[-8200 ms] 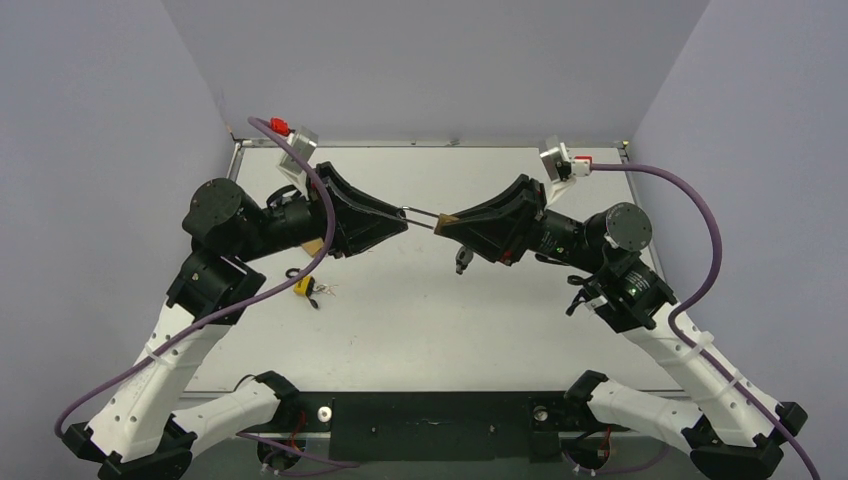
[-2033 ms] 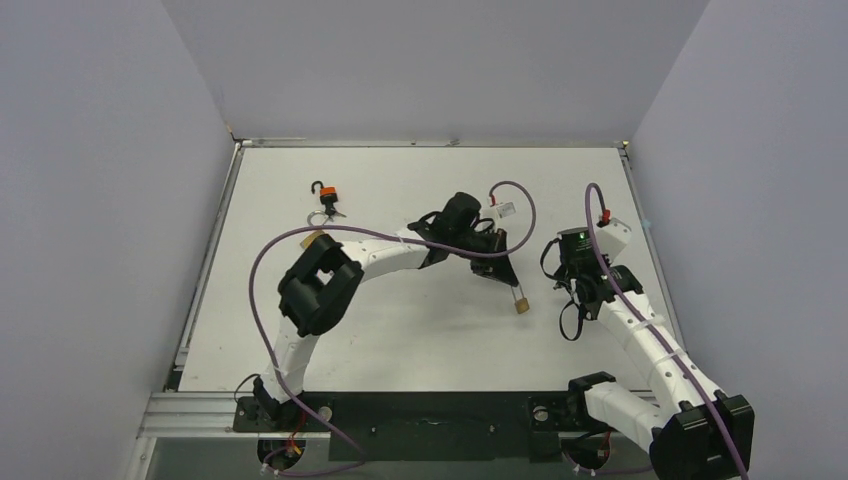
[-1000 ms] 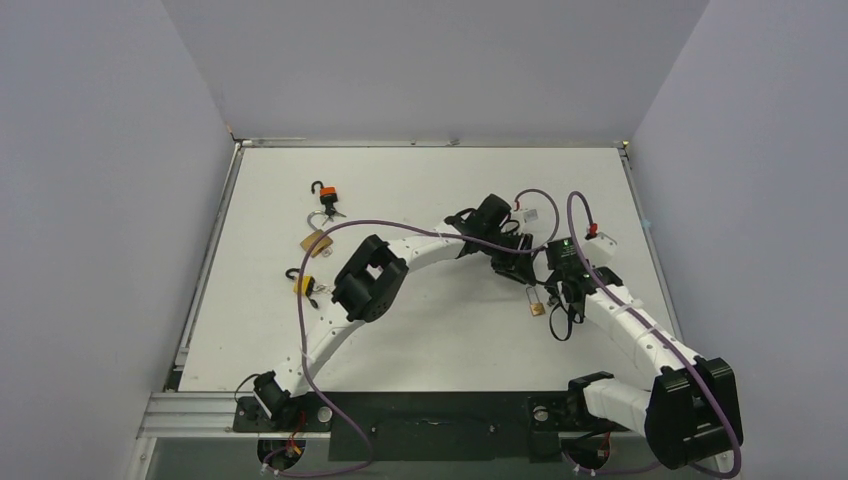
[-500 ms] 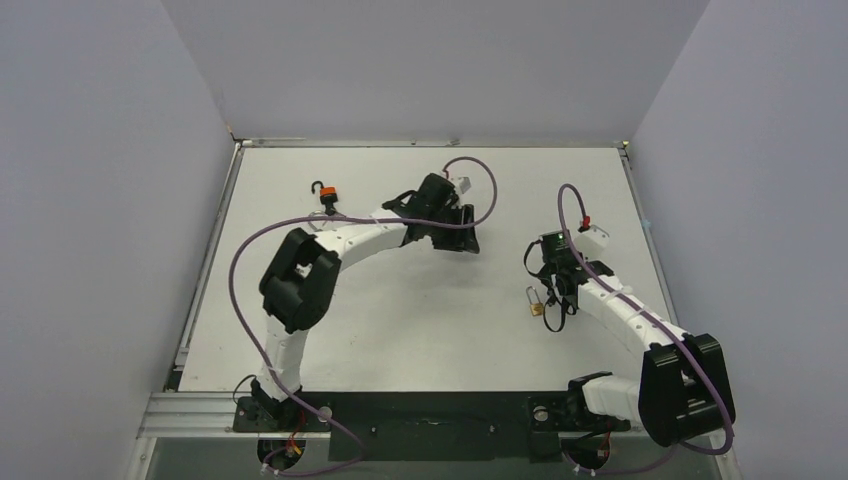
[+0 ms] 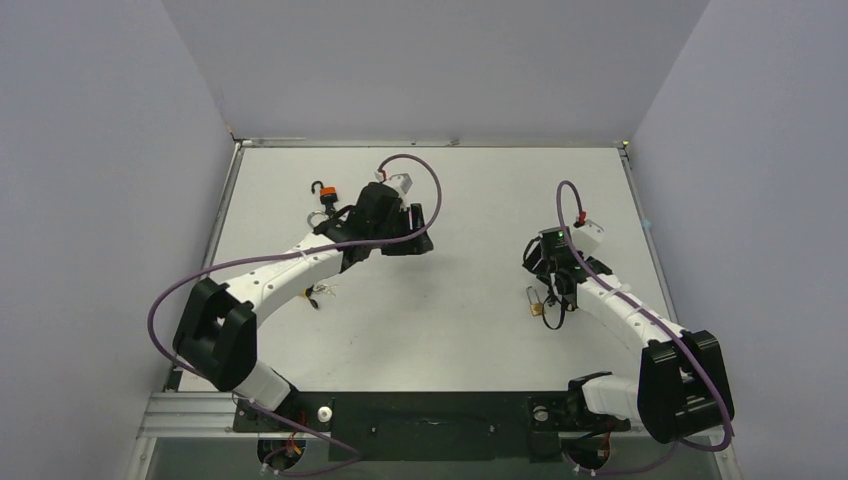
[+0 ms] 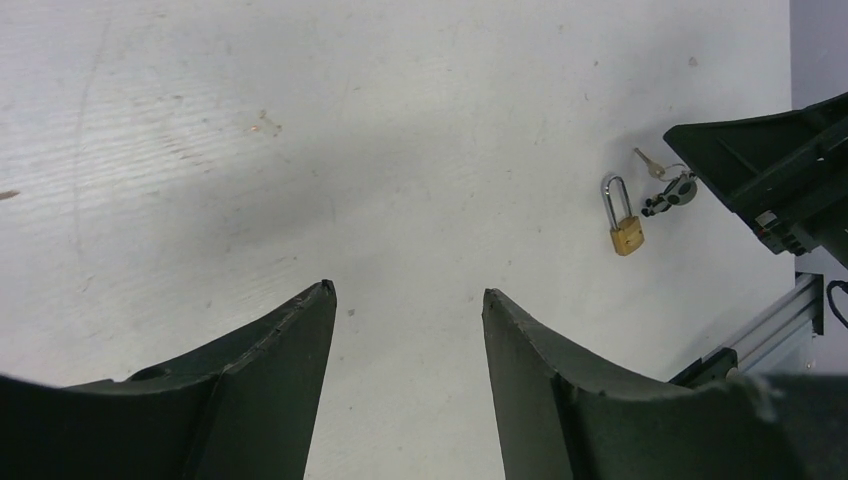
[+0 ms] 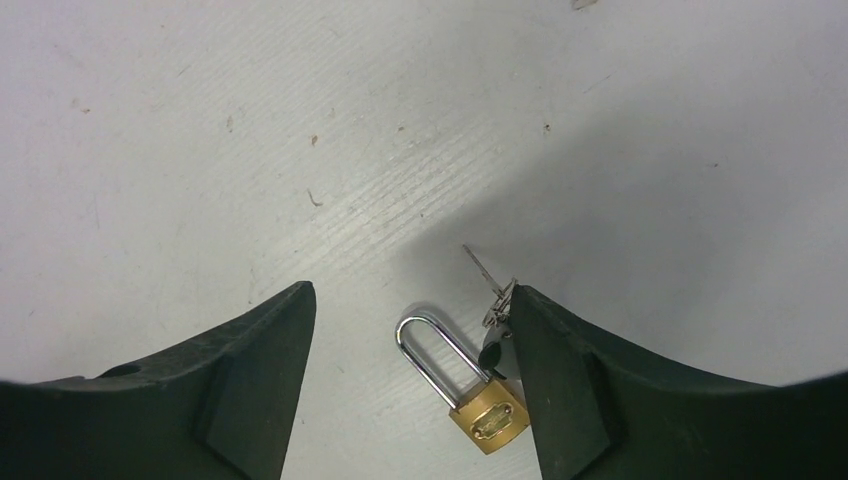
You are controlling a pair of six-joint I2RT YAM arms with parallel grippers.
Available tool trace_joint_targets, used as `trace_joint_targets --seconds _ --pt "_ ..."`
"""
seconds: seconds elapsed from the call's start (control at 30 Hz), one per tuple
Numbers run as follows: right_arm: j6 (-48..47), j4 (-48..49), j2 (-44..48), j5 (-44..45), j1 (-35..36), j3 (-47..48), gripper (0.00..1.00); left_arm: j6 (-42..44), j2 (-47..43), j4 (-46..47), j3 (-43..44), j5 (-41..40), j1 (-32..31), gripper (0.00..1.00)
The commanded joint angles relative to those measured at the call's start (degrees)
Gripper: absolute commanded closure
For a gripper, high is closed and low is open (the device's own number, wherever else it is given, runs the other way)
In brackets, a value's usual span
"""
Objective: Lock with the key
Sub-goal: Place the key at the center of the board.
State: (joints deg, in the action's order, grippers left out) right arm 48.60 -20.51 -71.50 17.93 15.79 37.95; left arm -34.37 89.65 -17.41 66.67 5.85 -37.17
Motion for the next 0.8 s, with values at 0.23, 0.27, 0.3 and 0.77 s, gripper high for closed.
trace_joint_targets --seconds 0.23,0.27,0.3,0.77 --pt "-0.9 -1.2 0.7 -6.6 0.0 5.1 0.26 -2.6 -11.7 -3.4 -6.0 -7.0 3.7 0.45" --pt "-0.7 -1.5 0.4 -6.9 -0.1 5.3 0.25 -2.9 -12.6 -3.6 -6.4 -7.3 4.0 0.45" --pt "-0.5 -1.6 0.3 -7.0 -0.1 5.5 0.25 -3.3 -13.0 -3.8 -6.6 -7.6 4.6 0.45" --pt "-3.7 -4.4 1.7 -6.4 5.6 9.0 0.25 -7.7 -22.1 -10.5 -13.2 -18.1 15.4 0.44"
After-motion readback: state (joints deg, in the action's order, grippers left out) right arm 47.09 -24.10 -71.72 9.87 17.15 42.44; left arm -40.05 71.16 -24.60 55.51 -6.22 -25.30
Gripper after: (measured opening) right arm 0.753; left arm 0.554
